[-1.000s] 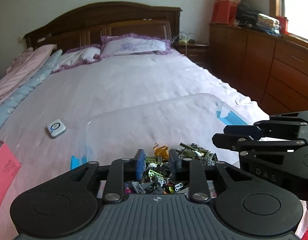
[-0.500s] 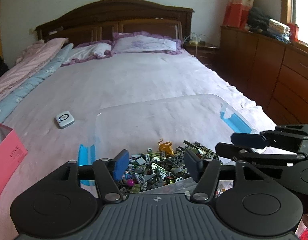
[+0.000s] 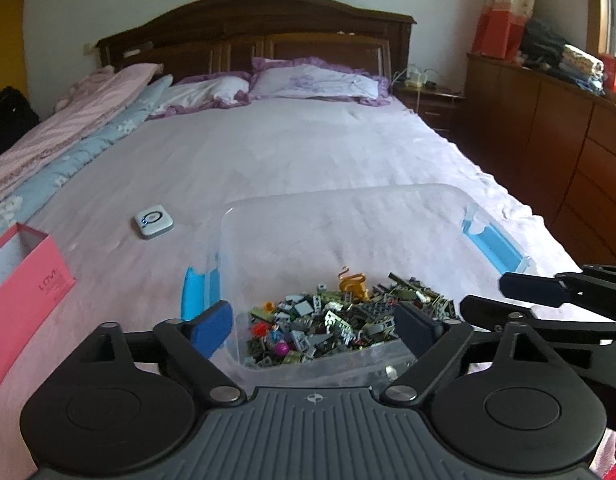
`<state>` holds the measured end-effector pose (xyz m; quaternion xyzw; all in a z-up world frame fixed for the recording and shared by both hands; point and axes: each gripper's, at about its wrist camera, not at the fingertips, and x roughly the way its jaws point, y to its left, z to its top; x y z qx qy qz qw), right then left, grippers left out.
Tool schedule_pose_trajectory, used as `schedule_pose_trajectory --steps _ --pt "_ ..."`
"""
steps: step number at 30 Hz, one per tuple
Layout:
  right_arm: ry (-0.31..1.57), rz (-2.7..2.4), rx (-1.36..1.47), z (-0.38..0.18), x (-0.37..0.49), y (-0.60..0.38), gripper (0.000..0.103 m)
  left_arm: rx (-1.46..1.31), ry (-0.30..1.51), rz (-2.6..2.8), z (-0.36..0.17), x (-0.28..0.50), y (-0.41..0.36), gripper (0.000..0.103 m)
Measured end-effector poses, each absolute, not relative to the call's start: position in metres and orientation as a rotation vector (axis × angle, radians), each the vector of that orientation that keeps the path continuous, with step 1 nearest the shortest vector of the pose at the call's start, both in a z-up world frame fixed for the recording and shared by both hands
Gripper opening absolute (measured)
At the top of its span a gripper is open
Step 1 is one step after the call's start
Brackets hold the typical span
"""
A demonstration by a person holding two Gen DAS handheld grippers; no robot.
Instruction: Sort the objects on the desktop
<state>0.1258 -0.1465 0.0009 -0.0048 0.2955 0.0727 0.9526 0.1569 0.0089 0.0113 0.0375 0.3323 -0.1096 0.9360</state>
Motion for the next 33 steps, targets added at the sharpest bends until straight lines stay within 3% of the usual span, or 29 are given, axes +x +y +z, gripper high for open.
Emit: schedule_pose_trajectory --steps 8,18,33 --pt "0.600 0.155 -0.015 -0.011 0.094 -0.146 0.059 0.106 0.734 -0.194 -0.014 0.129 0.023 0.102" --pt "0.688 0.260 -0.061 -0.050 0.051 -0.123 0.059 0.138 0.844 -0.153 -0.053 0.078 0.055 0.102" --pt "0.834 0.443 -0.201 -0.099 0.023 -0.065 0.044 0.121 0.923 -0.211 -0.087 0.036 0.075 0.097"
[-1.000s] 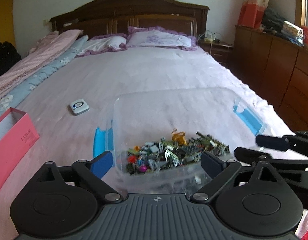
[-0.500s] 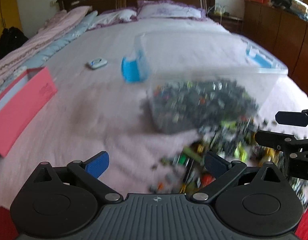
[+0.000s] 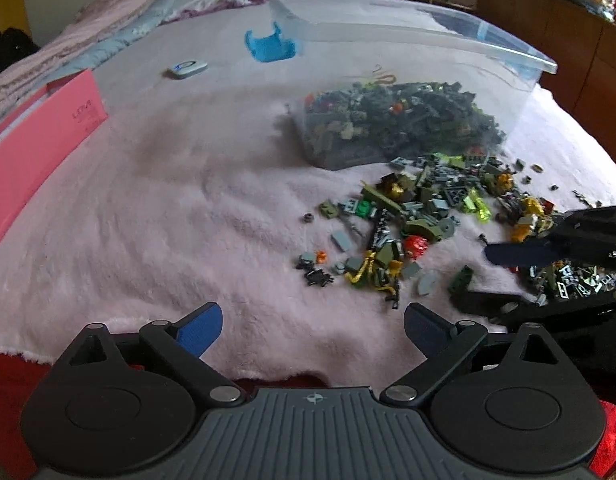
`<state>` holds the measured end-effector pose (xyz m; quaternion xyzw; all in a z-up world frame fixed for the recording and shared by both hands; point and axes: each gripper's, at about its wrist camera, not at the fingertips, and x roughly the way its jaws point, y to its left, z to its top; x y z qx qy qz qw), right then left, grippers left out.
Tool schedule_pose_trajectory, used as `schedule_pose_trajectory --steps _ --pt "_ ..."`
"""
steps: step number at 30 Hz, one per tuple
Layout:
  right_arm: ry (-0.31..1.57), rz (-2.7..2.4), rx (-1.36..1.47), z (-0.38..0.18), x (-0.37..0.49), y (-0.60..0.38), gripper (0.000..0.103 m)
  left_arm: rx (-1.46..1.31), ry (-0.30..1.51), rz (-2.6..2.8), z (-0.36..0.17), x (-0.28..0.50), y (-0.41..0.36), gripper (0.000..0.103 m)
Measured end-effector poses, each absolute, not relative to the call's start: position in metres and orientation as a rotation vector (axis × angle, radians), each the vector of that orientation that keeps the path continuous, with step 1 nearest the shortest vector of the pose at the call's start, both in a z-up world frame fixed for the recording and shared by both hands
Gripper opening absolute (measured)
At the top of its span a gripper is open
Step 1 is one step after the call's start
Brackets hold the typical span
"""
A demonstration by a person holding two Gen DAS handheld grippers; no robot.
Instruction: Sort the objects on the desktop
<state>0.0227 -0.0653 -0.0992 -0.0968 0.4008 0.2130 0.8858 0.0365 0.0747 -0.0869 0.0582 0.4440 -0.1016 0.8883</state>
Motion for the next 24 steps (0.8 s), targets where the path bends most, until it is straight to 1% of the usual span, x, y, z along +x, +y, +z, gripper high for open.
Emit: schedule_pose_trajectory --steps 3,4,6,7,8,9,11,18,19,20,22,23,24 --pt "0.858 0.445 -0.192 -0.105 0.024 -0.064 0.043 0.125 0.907 -0.230 -0.087 0.038 0.071 0.094" --pt "0.861 0.446 -0.190 -0.107 0.025 -0.063 0.043 0.125 0.906 -0.236 -0.088 0.039 0.070 0.091" --pt "0.865 0.447 -0.187 -0.110 0.025 -0.062 0.042 0.121 0.911 -0.247 -0.090 0.041 0.069 0.080" --pt "0.864 0.446 -0.185 -0.111 0.026 -0.062 0.038 0.117 0.917 -0.254 -0.091 0.043 0.068 0.068" --pt "0.862 0.444 -0.183 -0.112 0.027 -0.062 0.028 0.111 0.927 -0.261 -0.093 0.045 0.068 0.057" --pt "0.863 0.437 -0.179 -0.113 0.028 -0.063 0.025 0.104 0.938 -0.269 -0.094 0.047 0.067 0.054" --pt "0.864 0.430 -0.161 -0.112 0.029 -0.066 0.025 0.095 0.945 -0.298 -0.094 0.050 0.062 0.052" --pt "0.868 0.386 -0.149 -0.111 0.016 -0.082 0.025 0.120 0.959 -0.397 -0.100 0.047 0.035 0.051" --pt "0.872 0.382 -0.143 -0.112 0.014 -0.085 0.025 0.118 0.970 -0.402 -0.104 0.048 0.032 0.043" --pt "0.875 0.378 -0.136 -0.113 0.013 -0.087 0.025 0.113 0.981 -0.404 -0.107 0.050 0.030 0.031" --pt "0.876 0.373 -0.124 -0.114 0.011 -0.089 0.025 0.099 0.991 -0.400 -0.113 0.055 0.028 0.026" --pt "0.876 0.371 -0.121 -0.114 0.011 -0.090 0.025 0.093 0.986 -0.400 -0.114 0.057 0.028 0.019" --pt "0.875 0.370 -0.121 -0.114 0.010 -0.090 0.025 0.088 0.983 -0.400 -0.115 0.060 0.029 0.016"
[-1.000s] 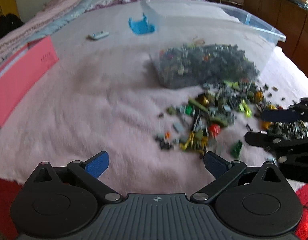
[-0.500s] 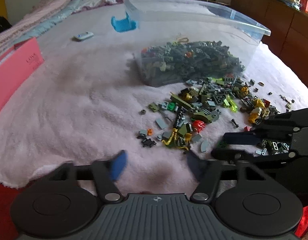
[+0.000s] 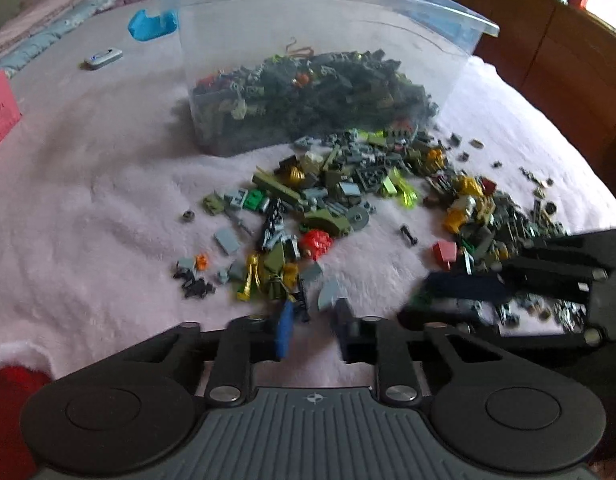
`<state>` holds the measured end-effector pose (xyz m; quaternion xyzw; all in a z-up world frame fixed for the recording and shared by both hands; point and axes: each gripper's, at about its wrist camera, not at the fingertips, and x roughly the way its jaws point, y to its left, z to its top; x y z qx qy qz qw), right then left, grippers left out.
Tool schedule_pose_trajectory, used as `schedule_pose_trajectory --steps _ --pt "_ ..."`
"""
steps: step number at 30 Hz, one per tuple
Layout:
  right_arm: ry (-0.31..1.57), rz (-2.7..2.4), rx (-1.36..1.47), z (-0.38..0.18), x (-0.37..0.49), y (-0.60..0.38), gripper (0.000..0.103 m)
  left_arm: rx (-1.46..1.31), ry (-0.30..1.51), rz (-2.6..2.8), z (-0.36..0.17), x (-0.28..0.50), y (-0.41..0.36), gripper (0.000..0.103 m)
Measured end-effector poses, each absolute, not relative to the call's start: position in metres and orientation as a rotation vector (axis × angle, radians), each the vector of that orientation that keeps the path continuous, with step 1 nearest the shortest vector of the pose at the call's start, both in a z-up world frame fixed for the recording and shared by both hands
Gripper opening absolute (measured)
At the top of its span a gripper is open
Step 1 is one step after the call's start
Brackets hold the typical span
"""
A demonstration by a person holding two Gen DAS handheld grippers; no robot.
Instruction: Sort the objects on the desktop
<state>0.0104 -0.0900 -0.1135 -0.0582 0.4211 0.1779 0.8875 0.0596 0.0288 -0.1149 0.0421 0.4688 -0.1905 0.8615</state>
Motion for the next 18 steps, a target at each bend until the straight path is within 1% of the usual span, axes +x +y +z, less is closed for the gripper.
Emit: schedule_pose_trajectory --steps 1,2,9,18 --pt "0.875 0.369 -0.122 -0.114 0.010 -0.090 0.025 0.084 0.983 -0.399 -0.115 0.061 0.029 0.010" --pt "0.874 0.369 -0.124 -0.114 0.010 -0.089 0.025 0.080 0.982 -0.398 -0.114 0.063 0.030 0.010" --pt "0.870 0.362 -0.107 -0.112 0.008 -0.090 0.025 0.067 0.965 -0.408 -0.102 0.051 0.035 0.009" --pt "0.825 0.368 -0.101 -0.093 -0.002 -0.092 0.025 0.052 0.901 -0.429 -0.069 0.038 0.041 0.009"
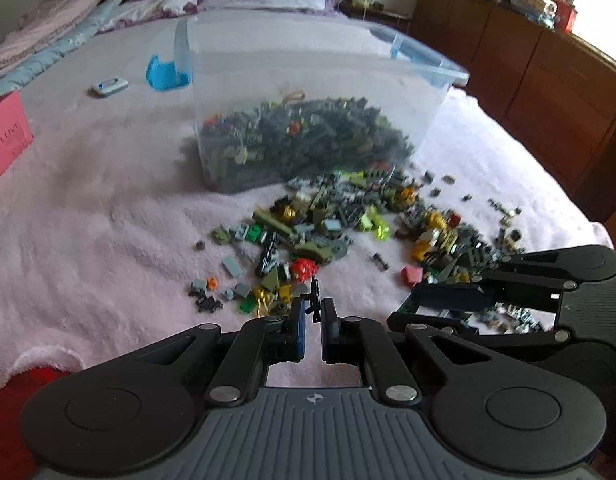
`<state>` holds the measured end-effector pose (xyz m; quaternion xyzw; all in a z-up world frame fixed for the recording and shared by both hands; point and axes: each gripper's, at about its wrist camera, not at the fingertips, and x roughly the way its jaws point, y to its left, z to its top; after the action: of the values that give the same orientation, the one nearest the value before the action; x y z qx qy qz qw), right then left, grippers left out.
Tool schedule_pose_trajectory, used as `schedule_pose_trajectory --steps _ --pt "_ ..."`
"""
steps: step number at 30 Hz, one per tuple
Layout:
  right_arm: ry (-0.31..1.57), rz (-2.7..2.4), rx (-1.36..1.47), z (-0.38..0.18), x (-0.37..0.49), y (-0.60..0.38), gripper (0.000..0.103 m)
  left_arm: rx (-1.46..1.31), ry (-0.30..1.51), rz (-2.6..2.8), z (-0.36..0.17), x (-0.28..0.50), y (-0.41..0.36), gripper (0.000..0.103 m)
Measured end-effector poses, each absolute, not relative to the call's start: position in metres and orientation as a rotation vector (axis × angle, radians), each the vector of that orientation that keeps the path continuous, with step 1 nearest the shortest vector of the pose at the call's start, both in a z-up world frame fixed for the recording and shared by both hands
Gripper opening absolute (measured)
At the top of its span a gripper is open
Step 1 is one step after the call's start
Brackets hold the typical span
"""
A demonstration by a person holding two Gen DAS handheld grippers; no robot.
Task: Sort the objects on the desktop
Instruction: 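Carry held pieces over the clear box and open both tools to drop them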
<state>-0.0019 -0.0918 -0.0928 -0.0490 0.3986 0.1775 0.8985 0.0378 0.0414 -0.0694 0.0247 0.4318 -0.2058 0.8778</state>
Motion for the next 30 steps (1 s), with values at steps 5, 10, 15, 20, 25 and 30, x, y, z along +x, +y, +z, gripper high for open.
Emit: schedule_pose_trajectory --steps 5,10,15,20,25,30 --pt "0.773 0.370 -0.104 -0.074 -0.004 -0.093 0.025 0.059 0.845 -0.441 -0.049 0.039 0.038 0.009" --pt "0.721 0.364 -0.103 -0.054 0.003 -0.097 0.025 0.071 0.799 -0.449 -0.034 0.046 0.033 0.009" --pt "0.681 0.350 -0.108 -0.039 0.014 -0.103 0.025 0.079 0.752 -0.453 -0.020 0.061 0.030 0.009" --pt "0.628 0.347 -0.143 -0.021 0.033 -0.106 0.025 0.104 0.666 -0.454 0.004 0.086 0.024 0.009" --pt "0.540 0.337 -0.167 0.008 0.069 -0.113 0.025 0.115 0.590 -0.437 0.027 0.131 0.017 0.009" --pt "0.519 0.292 -0.127 0.026 0.123 -0.127 0.025 0.124 0.611 -0.398 0.030 0.180 0.006 0.010"
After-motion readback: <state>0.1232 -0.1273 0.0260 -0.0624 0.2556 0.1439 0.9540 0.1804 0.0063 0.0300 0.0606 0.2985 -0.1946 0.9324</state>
